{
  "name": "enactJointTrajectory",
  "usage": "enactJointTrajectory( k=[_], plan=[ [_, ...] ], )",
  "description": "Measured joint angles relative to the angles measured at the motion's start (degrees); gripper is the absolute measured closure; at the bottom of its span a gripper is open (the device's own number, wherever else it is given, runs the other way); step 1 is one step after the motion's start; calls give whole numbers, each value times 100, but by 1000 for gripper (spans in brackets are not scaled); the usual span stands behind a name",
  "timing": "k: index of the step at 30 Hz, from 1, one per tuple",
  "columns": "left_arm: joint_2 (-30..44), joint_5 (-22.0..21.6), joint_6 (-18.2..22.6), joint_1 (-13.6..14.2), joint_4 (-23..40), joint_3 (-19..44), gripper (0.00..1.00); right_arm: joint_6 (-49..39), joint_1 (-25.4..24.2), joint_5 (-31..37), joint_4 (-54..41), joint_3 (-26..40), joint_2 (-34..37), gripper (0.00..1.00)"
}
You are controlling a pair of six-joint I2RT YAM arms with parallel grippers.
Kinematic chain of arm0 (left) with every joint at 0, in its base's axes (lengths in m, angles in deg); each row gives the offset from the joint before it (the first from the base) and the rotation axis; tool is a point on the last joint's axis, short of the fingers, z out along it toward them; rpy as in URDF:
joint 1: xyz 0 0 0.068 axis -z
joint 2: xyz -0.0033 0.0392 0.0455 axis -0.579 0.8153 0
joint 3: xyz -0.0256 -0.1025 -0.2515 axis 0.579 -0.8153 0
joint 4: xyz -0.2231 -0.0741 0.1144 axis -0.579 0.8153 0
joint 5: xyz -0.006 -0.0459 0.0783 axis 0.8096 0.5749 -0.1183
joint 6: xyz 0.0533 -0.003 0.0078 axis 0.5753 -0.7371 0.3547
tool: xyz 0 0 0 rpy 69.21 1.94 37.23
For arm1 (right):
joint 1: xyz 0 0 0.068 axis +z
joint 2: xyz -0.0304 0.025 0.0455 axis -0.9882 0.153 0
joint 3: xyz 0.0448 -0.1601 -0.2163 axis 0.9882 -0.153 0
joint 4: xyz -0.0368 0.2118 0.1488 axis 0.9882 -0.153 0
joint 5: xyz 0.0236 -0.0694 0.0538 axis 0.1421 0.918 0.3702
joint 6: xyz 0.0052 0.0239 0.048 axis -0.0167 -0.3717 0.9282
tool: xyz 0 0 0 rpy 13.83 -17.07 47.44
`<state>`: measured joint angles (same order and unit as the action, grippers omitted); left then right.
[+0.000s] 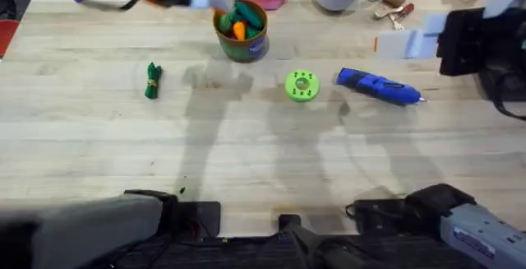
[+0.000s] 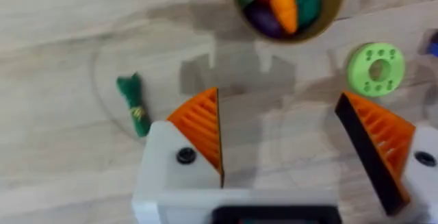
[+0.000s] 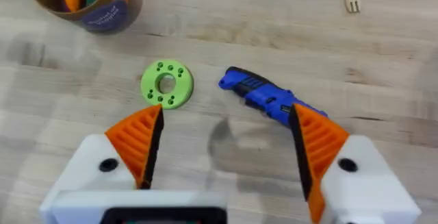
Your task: Pick up the gripper from the table and insert it into the empty holder that is missing its gripper. Then pick up a screw, insert it into the mounting hole, and use the screwdriver to tighten it. Finally, clean up the table by picking up the vegetable and placing it into the bucket.
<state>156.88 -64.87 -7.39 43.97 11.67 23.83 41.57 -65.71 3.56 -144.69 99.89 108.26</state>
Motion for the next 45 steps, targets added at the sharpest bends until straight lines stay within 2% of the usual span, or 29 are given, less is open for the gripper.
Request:
enactJointTrajectory(
  k=[5,8,12,16,23,31,35,40,43,45],
  plan=[
    [-994,-265,-13,-787,-114,-1195,15,2,0,0,0,0,0,8],
    [-1286,-365,-24,-1286,-107,-1738,15,0,0,0,0,0,0,7],
    [-1285,-402,-38,-1873,-219,-2166,15,0,0,0,0,0,0,7],
    [-950,-402,-39,-2194,-451,-2229,15,0,0,0,0,0,0,7],
    [26,-404,121,-2456,-1147,-2231,13,0,0,0,0,0,0,7],
    [1079,-464,506,-2491,-1586,-2234,36,0,0,0,0,0,0,8],
    [1505,-549,609,-2493,-1706,-2234,151,0,0,0,0,0,0,8],
    [1756,-563,656,-2491,-1806,-2247,189,0,0,0,0,0,0,8],
    [1827,-577,661,-2493,-1834,-2249,325,1,0,0,0,0,0,8],
    [1896,-563,677,-2493,-1836,-2249,467,0,0,0,0,0,0,8]
  ],
)
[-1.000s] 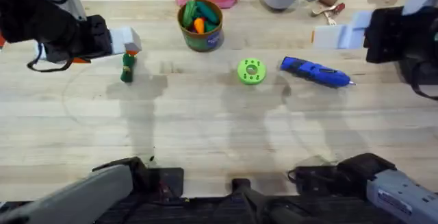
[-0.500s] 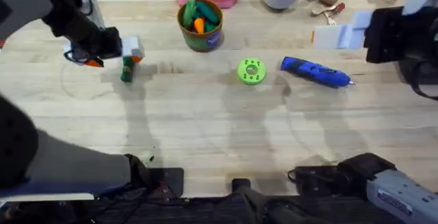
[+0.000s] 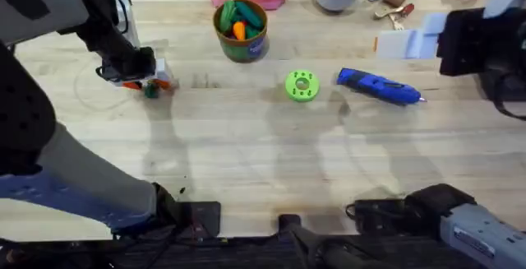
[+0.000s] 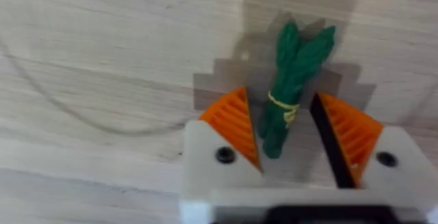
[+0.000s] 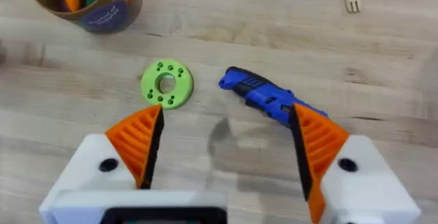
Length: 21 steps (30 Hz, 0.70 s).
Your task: Pick up the gripper from the table and insert it into the empty holder that is missing its gripper. Then pick up a screw, insert it into the mounting hole, and use the screwdriver to tighten it. Finally, clean up the table by picking up the vegetable and placing it into the bucket.
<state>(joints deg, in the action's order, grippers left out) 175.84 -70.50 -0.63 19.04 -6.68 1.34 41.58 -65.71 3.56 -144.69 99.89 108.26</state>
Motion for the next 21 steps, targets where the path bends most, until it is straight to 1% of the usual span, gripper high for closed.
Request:
enactJointTrajectory(
  k=[1,2,4,5,13,16,18,21],
  plan=[
    [16,54,-5,2,-6,0,525,0,0,0,0,0,0,8],
    [17,79,10,12,-13,0,653,0,0,0,0,0,0,8],
    [17,55,19,24,-32,2,939,1,0,0,0,0,0,8],
    [16,55,22,22,-44,2,977,0,0,0,1,0,0,8],
    [25,91,-51,22,54,36,983,0,0,0,0,0,0,8],
    [8,265,-67,15,271,182,983,2,0,0,0,0,0,8],
    [-75,440,-69,15,413,392,983,0,0,0,0,0,0,7],
    [-425,748,-71,26,609,796,983,2,0,0,0,0,0,7]
  ],
)
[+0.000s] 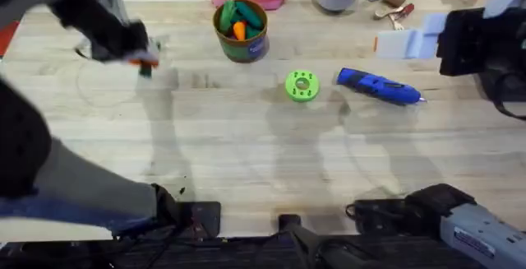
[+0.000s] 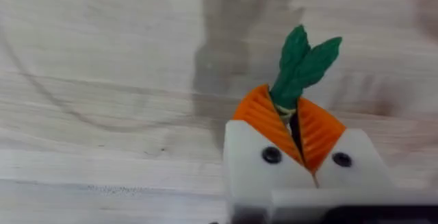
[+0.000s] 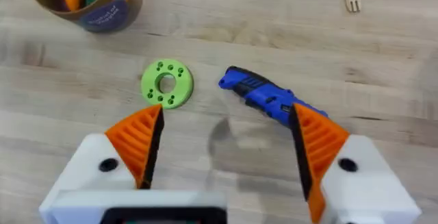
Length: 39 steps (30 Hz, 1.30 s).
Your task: Pick up the gripper from the table and insert it into the empty holder that is missing its gripper. Then pick up a screw, insert it into the mounting hole, and use the screwdriver to tighten it. Finally, clean up the table by picking up the vegetable and placing it into the bucket.
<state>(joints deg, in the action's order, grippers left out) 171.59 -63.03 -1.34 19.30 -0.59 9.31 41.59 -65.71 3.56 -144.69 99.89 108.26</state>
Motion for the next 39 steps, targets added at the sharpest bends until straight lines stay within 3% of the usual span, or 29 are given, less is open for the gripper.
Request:
enactJointTrajectory(
  k=[4,6,13,16,20,26,32,34,39],
  plan=[
    [-681,228,-20,159,100,568,984,-2,0,0,0,0,0,7],
    [-997,290,-23,379,201,822,984,0,0,0,0,0,0,7],
    [-1326,429,-119,1648,-41,1236,984,-2,0,0,0,0,2,7],
    [-1151,478,-255,2104,-423,1238,984,-2,0,0,0,0,0,7],
    [-649,489,-428,2515,-877,1241,984,-2,0,0,-7,0,0,7],
    [276,487,-583,2995,-1559,1241,984,-2,0,0,-13,0,0,7],
    [747,494,-615,3349,-1672,1238,979,0,0,0,-15,0,0,7],
    [760,494,-615,3362,-1670,1236,859,-1,0,0,-15,0,0,7],
    [741,492,-657,3266,-1685,1236,85,-1,0,0,-17,0,0,7]
  ],
)
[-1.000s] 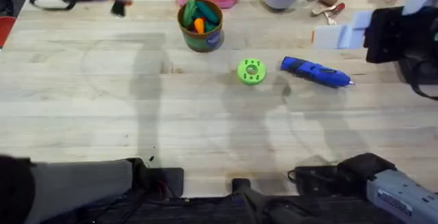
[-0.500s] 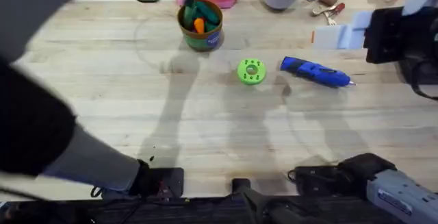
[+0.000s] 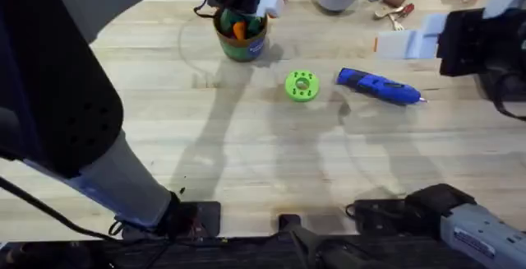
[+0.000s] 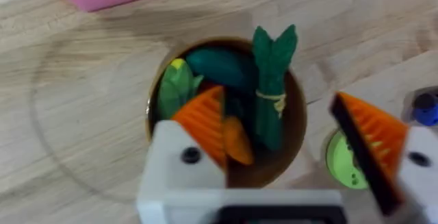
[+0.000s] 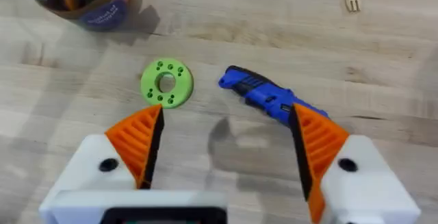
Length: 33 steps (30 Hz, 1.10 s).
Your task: Pick up the gripper from the table and insert it into the empty holder that is missing its gripper. Then pick up a screw, insert it into the mounting hole, and use the screwdriver to tighten it. Finally, clean up the table by picking up the vegetable and placing it into the bucket.
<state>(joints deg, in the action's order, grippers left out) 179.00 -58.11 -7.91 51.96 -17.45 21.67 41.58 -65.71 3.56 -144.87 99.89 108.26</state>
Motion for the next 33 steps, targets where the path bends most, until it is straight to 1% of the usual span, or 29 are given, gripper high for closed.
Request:
enactJointTrajectory(
  k=[1,2,6,9,13,16,18,20,22,26,29,31,33],
  plan=[
    [-2,1,-36,-23,71,4,32,-1,0,0,0,0,0,7],
    [-4,0,-56,-45,156,9,21,1,0,0,0,0,0,7],
    [-25,-47,-97,-101,808,190,14,1,0,0,0,0,0,9],
    [-260,-207,-115,-103,1191,275,13,-1,0,0,0,0,0,7],
    [-1042,-400,-104,-103,1832,323,15,-1,0,-23,-28,0,0,7],
    [-1791,-583,-91,-103,2335,324,15,15,0,-79,-133,0,-62,7],
    [-2367,-681,-78,-103,2526,233,15,82,0,-86,-264,0,-198,7],
    [-2970,-764,-75,-103,2618,-26,14,159,0,-100,-432,0,-413,8],
    [-3642,-803,-74,-103,2634,-513,14,227,0,-103,-669,0,-667,8],
    [-4694,-844,-76,-103,2677,-1542,15,294,0,-117,-1258,0,-1075,8],
    [-5250,-879,-88,-103,2680,-2203,14,320,0,-146,-1451,-66,-1340,8],
    [-5545,-894,-97,-103,2678,-2549,13,336,0,-222,-1480,-205,-1551,8],
    [-5763,-907,-102,-103,2681,-2756,14,346,0,-274,-1488,-371,-1747,8]
  ],
)
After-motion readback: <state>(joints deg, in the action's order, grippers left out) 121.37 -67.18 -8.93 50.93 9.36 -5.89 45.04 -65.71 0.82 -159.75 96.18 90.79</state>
